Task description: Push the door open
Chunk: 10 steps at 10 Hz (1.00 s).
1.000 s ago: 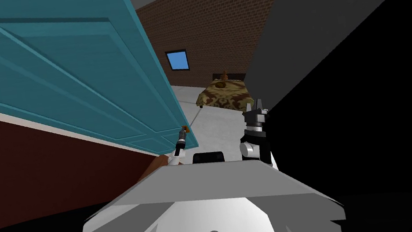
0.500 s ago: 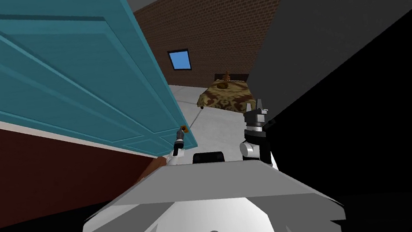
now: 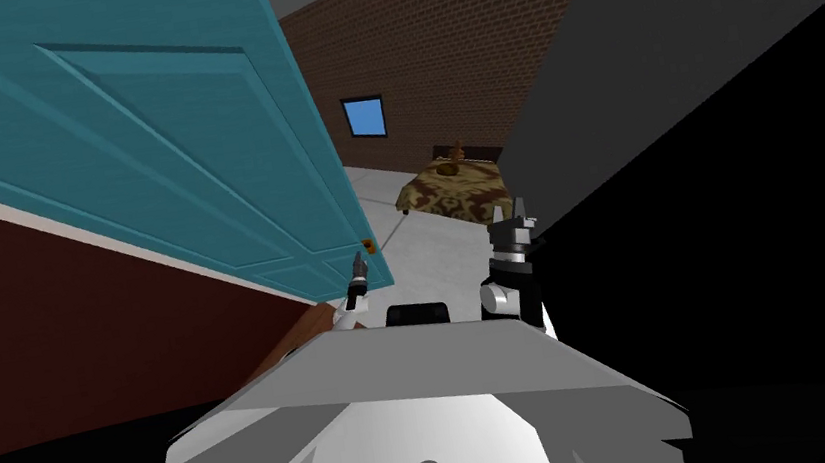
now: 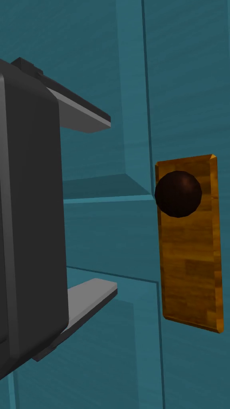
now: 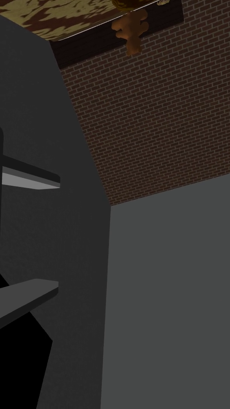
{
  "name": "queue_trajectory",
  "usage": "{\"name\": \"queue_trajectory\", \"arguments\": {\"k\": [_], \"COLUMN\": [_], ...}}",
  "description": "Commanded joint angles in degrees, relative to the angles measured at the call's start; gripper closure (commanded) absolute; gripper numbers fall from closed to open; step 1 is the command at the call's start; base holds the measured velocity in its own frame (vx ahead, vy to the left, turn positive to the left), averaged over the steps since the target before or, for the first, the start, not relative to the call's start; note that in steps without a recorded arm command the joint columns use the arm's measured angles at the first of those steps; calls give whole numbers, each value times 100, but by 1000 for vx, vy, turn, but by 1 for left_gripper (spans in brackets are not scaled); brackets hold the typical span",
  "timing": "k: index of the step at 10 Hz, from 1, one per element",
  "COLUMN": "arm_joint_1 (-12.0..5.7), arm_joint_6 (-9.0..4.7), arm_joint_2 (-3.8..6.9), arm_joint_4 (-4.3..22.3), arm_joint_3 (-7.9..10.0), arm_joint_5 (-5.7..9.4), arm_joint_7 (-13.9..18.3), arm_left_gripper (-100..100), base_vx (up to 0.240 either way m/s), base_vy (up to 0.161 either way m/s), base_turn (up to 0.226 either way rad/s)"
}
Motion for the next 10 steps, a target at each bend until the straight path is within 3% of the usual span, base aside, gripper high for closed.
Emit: {"name": "queue_trajectory", "arguments": {"k": [1,3,4,10], "arm_joint_1": [-9,0,12,51], "arm_joint_6": [10,21,-10,-145], "arm_joint_2": [-27,-41,-35,-47], "arm_joint_4": [-8,-30,-20,15], "arm_joint_3": [-11,-14,3,80], "arm_joint_5": [-2,-4,3,31], "arm_joint_7": [4,2,-7,-44], "arm_left_gripper": [-100,-100,-100,-100], "base_vx": [-254,-194,95,220], "base_vy": [-121,-98,-9,43], "base_turn": [44,25,-34,-32]}}
